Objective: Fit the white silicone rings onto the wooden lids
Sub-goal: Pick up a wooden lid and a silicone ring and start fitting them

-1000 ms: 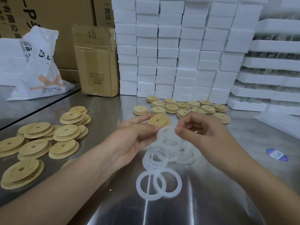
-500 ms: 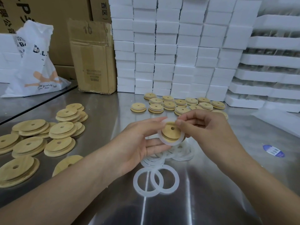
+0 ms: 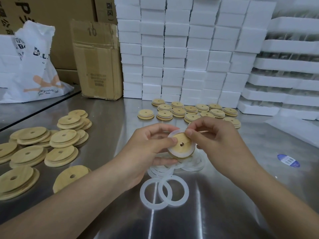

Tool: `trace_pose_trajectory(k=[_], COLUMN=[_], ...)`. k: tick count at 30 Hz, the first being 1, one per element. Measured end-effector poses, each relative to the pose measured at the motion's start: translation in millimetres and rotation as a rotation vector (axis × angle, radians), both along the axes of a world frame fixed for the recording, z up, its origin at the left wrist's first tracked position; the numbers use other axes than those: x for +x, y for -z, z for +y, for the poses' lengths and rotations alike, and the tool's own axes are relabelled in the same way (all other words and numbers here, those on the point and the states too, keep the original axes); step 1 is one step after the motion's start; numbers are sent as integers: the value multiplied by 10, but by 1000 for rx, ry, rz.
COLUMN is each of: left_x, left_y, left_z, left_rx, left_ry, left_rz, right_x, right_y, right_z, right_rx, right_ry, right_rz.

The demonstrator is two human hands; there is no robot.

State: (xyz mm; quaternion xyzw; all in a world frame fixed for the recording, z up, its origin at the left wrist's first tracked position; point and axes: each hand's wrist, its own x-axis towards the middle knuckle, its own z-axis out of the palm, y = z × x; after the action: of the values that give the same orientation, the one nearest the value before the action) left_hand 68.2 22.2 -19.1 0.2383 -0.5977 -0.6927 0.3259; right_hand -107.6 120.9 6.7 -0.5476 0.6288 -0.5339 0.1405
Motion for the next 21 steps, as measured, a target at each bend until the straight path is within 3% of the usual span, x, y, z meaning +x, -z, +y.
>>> trace_pose_trajectory(k=[21], left_x=[9], left_y=[-12], left_z=[-2], left_rx=[-230], left_ry=[-73], left_rz=[8], right_x=[-43], right_y=[-50], right_z=[17], right_rx=[96], right_ry=[13], right_rz=[-156])
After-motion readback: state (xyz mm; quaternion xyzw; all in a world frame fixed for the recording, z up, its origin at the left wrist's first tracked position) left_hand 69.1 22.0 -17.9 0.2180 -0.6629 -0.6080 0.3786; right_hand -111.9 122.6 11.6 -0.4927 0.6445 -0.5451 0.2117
